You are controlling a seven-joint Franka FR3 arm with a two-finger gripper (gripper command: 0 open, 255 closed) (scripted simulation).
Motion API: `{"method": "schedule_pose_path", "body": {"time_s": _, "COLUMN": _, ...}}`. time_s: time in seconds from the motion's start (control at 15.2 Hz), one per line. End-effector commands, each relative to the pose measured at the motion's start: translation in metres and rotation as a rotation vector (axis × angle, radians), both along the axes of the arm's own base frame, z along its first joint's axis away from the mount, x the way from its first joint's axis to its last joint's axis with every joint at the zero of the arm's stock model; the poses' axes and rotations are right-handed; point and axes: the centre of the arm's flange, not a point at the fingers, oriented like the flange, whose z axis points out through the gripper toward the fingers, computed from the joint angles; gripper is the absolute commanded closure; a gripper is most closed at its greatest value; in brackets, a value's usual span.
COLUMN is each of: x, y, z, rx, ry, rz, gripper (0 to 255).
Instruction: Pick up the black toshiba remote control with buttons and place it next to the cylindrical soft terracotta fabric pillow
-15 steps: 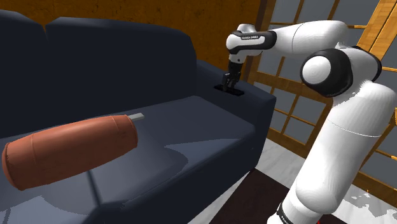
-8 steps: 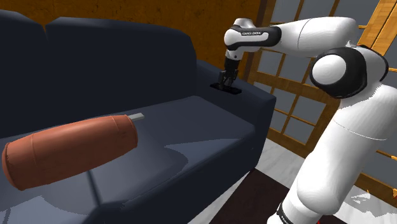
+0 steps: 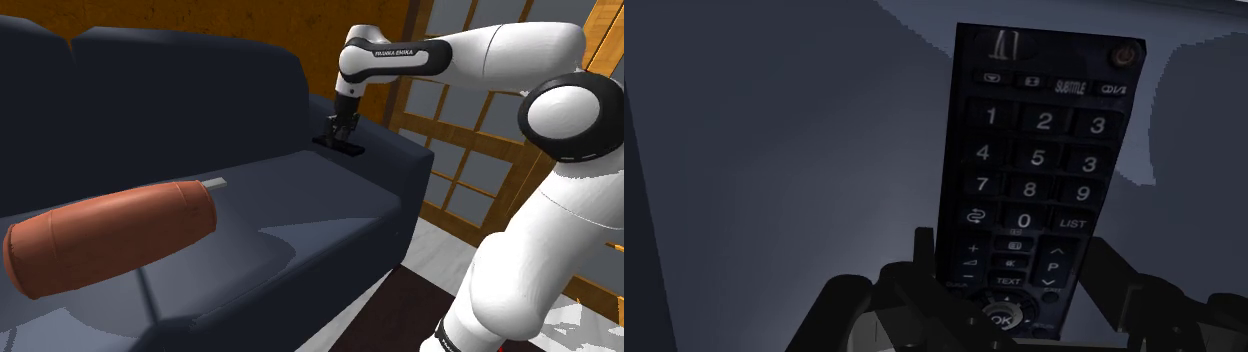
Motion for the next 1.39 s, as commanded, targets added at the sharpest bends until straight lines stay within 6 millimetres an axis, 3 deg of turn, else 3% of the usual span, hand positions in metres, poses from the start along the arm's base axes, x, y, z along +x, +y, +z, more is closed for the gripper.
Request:
{"method": "schedule_pose_path", "body": {"time_s": 0.0, "x": 0.001, "y": 0.026, "z": 0.003, "rx": 0.000, "ry": -0.001, "rz": -0.002, "gripper": 255}}
{"method": "schedule_pose_path", "body": {"time_s": 1.32, "x": 0.006, "y": 0.295, "z": 0.003, "rx": 0.000, "ry": -0.001, "rz": -0.002, "gripper": 255}}
